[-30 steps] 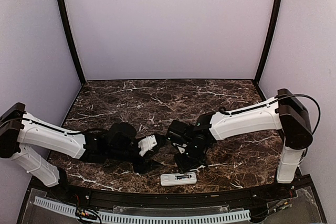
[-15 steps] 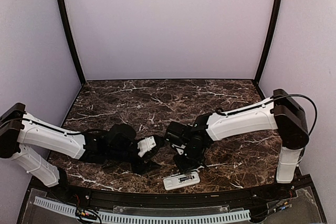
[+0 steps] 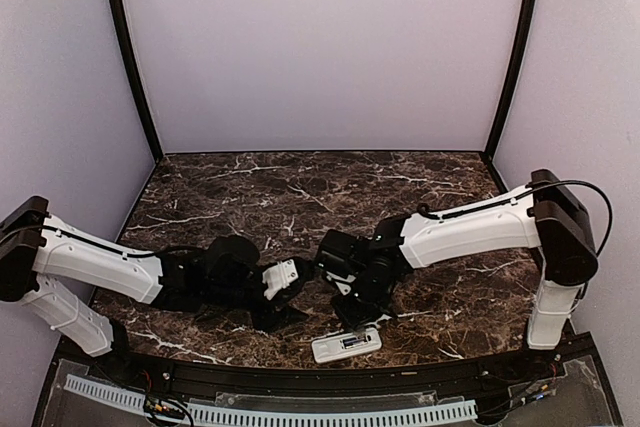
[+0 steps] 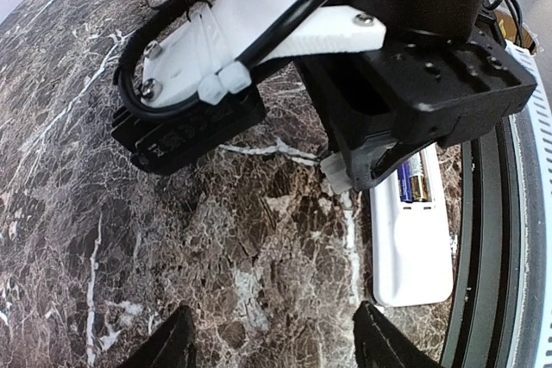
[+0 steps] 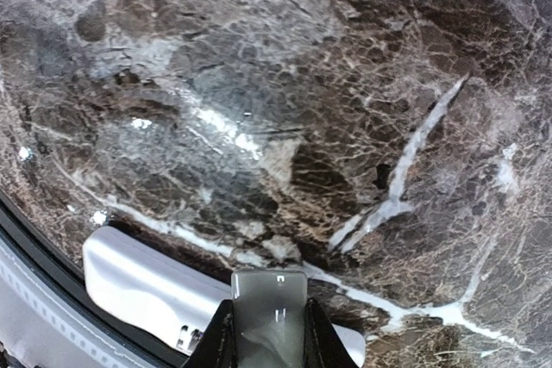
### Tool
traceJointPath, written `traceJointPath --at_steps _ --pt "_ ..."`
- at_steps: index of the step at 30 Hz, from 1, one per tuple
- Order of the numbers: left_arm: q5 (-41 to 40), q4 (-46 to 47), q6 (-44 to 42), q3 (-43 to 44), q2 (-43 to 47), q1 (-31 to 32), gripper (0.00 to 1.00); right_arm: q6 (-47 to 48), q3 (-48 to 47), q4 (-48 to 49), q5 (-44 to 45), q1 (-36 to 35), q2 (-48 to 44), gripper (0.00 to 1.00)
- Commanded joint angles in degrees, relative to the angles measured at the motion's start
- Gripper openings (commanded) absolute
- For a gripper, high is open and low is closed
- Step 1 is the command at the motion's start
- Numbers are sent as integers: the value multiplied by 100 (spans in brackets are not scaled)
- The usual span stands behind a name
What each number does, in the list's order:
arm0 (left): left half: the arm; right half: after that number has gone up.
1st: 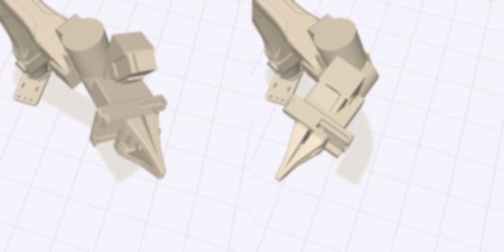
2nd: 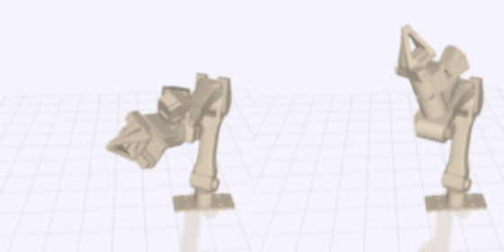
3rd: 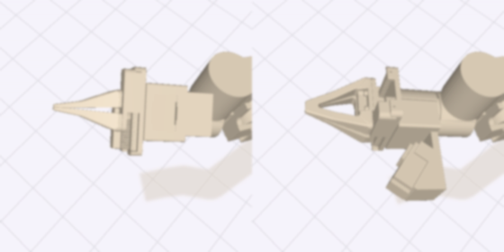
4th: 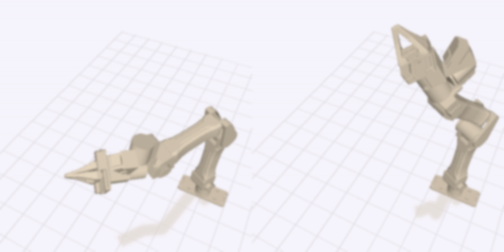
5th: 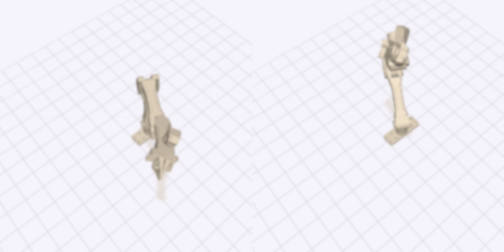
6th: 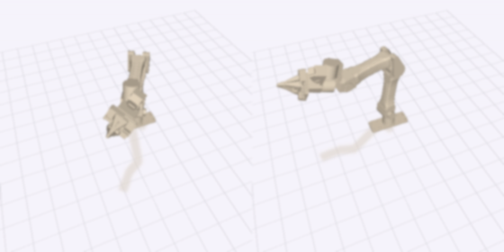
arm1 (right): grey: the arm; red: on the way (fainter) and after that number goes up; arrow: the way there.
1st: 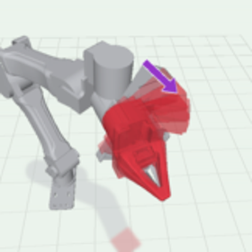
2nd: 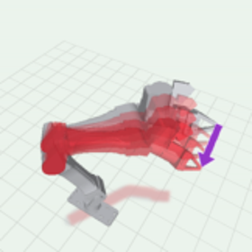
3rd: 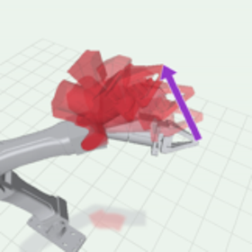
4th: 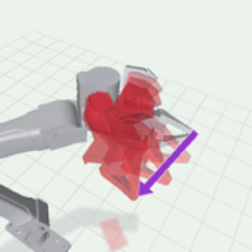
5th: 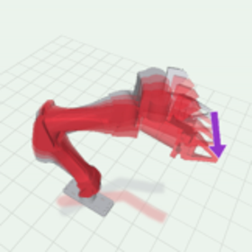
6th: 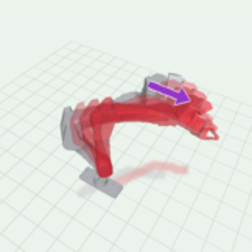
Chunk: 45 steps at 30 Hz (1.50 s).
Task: Load the batteries into the remote control
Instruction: Pick up the battery cover from the remote control without the battery cover, then pass from the right arm to the left
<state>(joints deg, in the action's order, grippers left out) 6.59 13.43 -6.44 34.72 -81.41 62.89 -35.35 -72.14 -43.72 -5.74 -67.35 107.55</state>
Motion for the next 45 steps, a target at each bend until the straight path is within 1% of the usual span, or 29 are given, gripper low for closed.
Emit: traceJointPath --at_steps 1,4,7,9,10,11,12,13,14,15,16,17,18,20,23,26,30,33,37,45 --pt "44 85 -88 -20 211 14 61 314 30 2 9 -65 -485 18" --pt "91 126 -267 -75 395 17 61 694 86 128 -129 -16 -747 17" --pt "415 126 -691 -133 717 19 60 1315 112 214 -313 2 -1139 16" --pt "506 26 -1211 -155 1036 103 59 1762 112 220 -491 3 -1429 16" --pt "473 -82 -1641 -153 1256 246 59 1970 112 242 -654 -1 -1596 16" --pt "327 -189 -1870 -147 1358 327 59 2169 120 261 -821 -1 -1756 16" --pt "216 -247 -2395 -129 1547 533 59 2342 121 294 -1001 -2 -1888 16" --pt "-47 -357 -2642 -118 1680 655 59 2482 113 316 -1166 2 -2024 16" --pt "-225 -406 -3160 -60 1724 907 59 2605 98 340 -1321 -8 -2121 17" --pt "-660 -472 -3398 48 1760 1040 59 2702 60 340 -1417 -14 -2211 17" --pt "-875 -490 -3766 112 1755 1271 59 2783 27 324 -1481 -15 -2271 17" --pt "-1227 -488 -3930 245 1726 1363 58 2861 -20 291 -1548 -15 -2307 17" --pt "-1365 -467 -4211 307 1703 1508 57 2927 -101 265 -1594 -27 -2328 17" --pt "-1653 -356 -4470 433 1627 1633 56 3060 -201 207 -1625 -76 -2351 17" --pt "-1725 -324 -4603 545 1534 1662 52 3233 -280 197 -1651 -182 -2385 17" --pt "-1685 -325 -4617 546 1522 1665 44 3317 -323 198 -1778 -240 -2405 17" --pt "-1552 -363 -4600 567 1537 1671 37 3378 -398 197 -1877 -255 -2388 17" --pt "-1515 -384 -4629 635 1471 1673 34 3427 -485 211 -1949 -260 -2318 17" --pt "-1465 -351 -4692 698 1417 1678 28 3471 -582 187 -2033 -262 -2203 17" --pt "-1399 -241 -4753 737 1393 1689 25 3500 -608 165 -2072 -266 -2144 16"
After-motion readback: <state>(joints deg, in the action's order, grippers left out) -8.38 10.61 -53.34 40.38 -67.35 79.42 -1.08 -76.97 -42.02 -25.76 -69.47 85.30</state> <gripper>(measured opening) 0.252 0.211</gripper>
